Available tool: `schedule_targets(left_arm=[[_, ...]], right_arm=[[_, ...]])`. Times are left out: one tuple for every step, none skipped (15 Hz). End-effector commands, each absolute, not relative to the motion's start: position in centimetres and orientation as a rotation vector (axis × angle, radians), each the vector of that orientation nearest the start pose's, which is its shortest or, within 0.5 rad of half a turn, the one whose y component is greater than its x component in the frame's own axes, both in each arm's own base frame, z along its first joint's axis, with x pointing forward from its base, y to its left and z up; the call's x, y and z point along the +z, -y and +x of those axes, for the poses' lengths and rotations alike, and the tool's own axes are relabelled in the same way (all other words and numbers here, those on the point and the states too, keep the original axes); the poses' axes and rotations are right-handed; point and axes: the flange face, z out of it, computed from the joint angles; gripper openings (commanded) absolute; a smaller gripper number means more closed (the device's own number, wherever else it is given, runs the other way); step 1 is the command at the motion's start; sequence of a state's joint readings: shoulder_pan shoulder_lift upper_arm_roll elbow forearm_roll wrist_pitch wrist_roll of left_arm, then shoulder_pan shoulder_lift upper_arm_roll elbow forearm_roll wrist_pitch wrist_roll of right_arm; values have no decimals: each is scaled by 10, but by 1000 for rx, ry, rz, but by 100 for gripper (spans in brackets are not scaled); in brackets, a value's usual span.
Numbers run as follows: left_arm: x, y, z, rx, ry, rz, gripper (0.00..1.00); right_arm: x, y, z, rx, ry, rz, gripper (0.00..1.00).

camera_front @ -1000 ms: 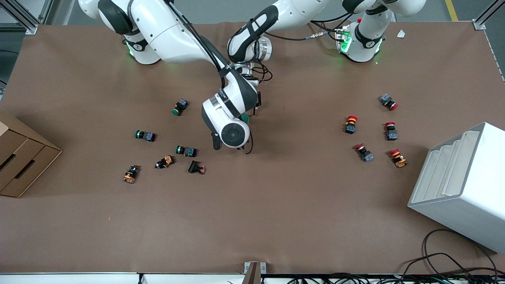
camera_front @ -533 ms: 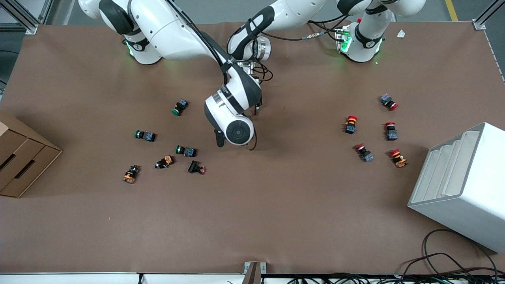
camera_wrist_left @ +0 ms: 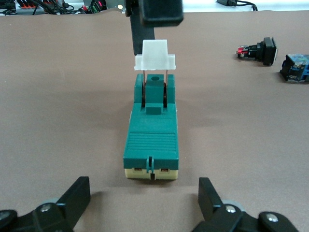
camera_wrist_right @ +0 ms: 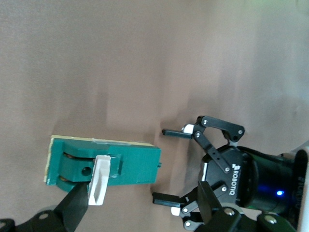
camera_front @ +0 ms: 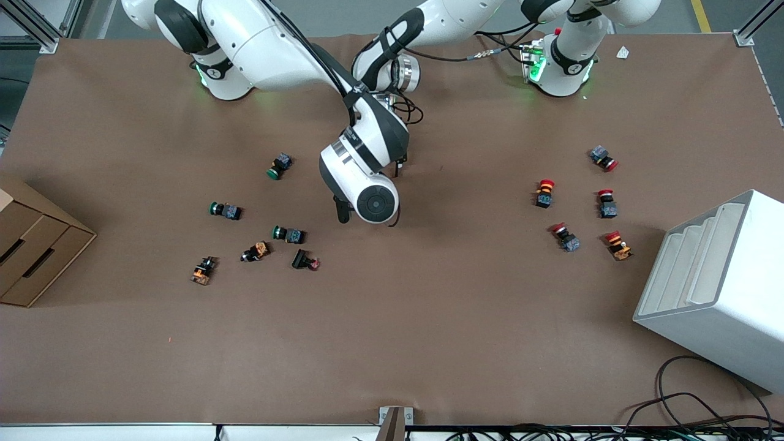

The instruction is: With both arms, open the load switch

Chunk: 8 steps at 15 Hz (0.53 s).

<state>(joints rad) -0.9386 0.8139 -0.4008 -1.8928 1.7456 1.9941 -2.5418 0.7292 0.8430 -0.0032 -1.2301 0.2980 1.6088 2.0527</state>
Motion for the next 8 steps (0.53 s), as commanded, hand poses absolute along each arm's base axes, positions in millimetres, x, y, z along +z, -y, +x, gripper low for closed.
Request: schedule_targets(left_arm=[[68, 561, 181, -1489, -74, -2804, 99], [67, 560, 180, -1487, -79, -2803, 99], [67, 560, 180, -1487, -79, -2803, 99], [67, 561, 180, -1488, -78, -2803, 99], [68, 561, 184, -1490, -64, -2804, 100], [68, 561, 187, -1491, -56, -2802, 100], [69, 563, 189, -1494, -40, -2805, 100], [70, 566, 189, -1492, -32, -2808, 100]], right_arm=[[240, -492, 494, 696, -2215, -2710, 100], [241, -491, 493, 702, -2213, -2719, 100], [240, -491, 492, 707, -2210, -2727, 100], [240, -492, 490, 716, -2189, -2746, 100], [241, -494, 487, 724, -2159, -2770, 100], [240, -495, 486, 728, -2151, -2779, 100], [239, -495, 484, 728, -2150, -2785, 100], [238, -495, 483, 727, -2150, -2791, 100]])
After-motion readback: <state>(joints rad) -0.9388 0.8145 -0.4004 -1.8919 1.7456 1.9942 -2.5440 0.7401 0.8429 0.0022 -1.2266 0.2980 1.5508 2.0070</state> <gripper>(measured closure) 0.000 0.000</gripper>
